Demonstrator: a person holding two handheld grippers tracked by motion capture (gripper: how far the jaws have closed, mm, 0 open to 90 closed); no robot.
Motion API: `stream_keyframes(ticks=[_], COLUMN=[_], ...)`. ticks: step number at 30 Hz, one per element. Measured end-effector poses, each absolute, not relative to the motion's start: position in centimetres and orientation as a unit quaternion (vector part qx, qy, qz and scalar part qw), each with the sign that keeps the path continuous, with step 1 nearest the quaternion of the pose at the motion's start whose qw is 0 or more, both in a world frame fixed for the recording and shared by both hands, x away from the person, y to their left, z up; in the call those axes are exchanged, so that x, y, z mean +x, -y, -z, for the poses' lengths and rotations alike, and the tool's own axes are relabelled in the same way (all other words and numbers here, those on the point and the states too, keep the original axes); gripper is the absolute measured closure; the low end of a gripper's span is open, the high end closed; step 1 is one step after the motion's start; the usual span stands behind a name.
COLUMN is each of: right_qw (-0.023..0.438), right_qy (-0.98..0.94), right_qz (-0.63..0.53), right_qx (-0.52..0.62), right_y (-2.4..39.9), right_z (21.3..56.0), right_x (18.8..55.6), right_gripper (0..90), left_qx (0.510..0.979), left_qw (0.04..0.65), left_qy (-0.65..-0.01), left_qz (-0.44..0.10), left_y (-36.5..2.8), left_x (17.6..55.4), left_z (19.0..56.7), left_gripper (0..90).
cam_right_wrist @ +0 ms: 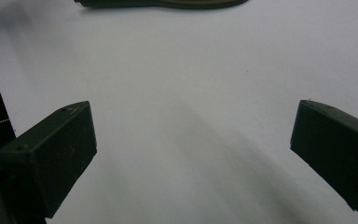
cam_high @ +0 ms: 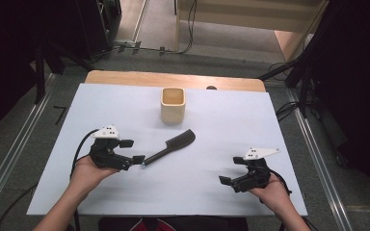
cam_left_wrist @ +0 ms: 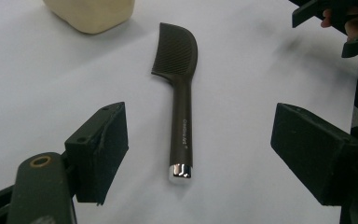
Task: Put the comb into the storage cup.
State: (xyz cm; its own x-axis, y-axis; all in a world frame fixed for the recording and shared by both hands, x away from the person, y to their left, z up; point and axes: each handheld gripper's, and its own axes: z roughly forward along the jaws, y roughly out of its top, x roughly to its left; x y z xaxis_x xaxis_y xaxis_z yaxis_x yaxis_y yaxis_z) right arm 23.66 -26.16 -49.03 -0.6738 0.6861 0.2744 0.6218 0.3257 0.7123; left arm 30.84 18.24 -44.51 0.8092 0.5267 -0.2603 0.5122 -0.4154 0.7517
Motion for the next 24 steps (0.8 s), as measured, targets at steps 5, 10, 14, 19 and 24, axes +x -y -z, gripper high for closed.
stream_keyframes(ticks=[5,10,14,19,24], right_qw=[0.039,0.039,0.039,0.038,0.038], right_qy=[-0.813,-0.813,-0.813,-0.813,-0.813], right_qz=[-0.418,-0.417,-0.418,-0.418,-0.419], right_qx=[0.403,0.404,0.403,0.404,0.402], right_y=[26.2,26.2,26.2,26.2,26.2], right_z=[49.0,49.1,49.1,49.1,49.1], right_x=[23.7,23.7,23.7,23.7,23.7], right_gripper=[0.0,0.0,0.0,0.0,0.0], left_qx=[0.84,0.838,0.843,0.84,0.843], left_qw=[0.443,0.447,0.439,0.442,0.437], left_qy=[-0.314,-0.313,-0.31,-0.314,-0.312], left_qz=[0.002,-0.008,-0.009,-0.008,-0.011], left_y=[-17.1,-15.9,-15.0,-13.9,-13.1], left_x=[31.6,32.3,32.8,33.5,33.7], left_z=[44.5,44.2,44.4,44.3,44.5], left_gripper=[19.8,19.8,19.8,19.8,19.8])
